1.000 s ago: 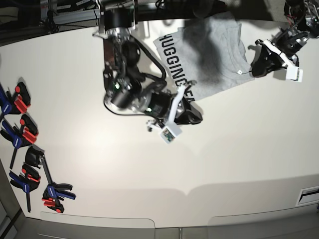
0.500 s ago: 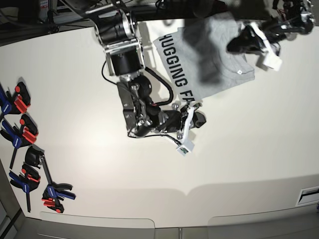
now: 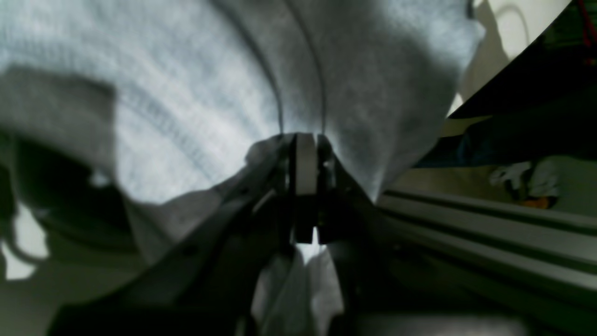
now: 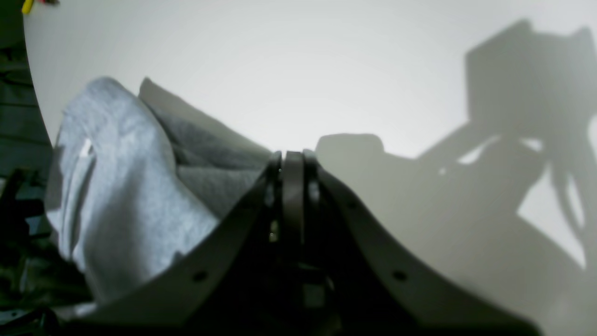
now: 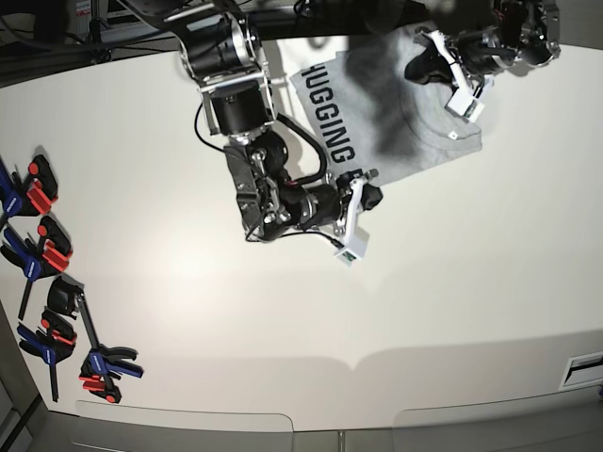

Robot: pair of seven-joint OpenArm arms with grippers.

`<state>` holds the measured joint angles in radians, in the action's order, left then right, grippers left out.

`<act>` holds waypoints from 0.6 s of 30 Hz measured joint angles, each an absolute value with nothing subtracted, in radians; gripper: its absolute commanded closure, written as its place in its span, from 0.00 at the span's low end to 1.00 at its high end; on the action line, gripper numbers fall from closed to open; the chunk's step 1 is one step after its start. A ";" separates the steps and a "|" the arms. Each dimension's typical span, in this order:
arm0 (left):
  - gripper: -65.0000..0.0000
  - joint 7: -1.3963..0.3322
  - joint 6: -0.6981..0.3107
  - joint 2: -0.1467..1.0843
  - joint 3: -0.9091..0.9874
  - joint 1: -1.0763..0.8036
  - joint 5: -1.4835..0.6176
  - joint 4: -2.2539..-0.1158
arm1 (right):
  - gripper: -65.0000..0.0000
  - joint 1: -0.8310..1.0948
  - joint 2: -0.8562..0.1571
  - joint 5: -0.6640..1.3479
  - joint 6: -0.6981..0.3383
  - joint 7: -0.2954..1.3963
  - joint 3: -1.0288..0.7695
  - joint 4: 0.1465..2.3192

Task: Fold the T-shirt properly
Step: 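Hold the bundle with both grippers and fold its edge under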

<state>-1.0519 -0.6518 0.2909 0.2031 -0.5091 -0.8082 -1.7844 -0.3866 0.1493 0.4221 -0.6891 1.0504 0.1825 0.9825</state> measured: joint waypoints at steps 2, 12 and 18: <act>1.00 -1.042 -0.652 0.290 0.204 -0.509 -0.787 -1.736 | 1.00 -0.376 0.150 0.422 -0.689 1.070 0.183 0.982; 1.00 -0.946 -0.626 0.290 0.204 -0.484 -0.702 -1.648 | 1.00 -0.306 0.150 0.468 -0.690 1.108 0.181 0.992; 1.00 -0.938 -0.581 0.282 0.202 -0.408 -0.604 -1.649 | 1.00 -0.263 0.152 0.494 -0.693 1.109 0.179 0.997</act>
<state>-0.9379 -0.5812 0.2821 0.2020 -0.4080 -0.6041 -1.6489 -0.2634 0.1516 0.4938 -0.6933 1.1088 0.1795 0.9970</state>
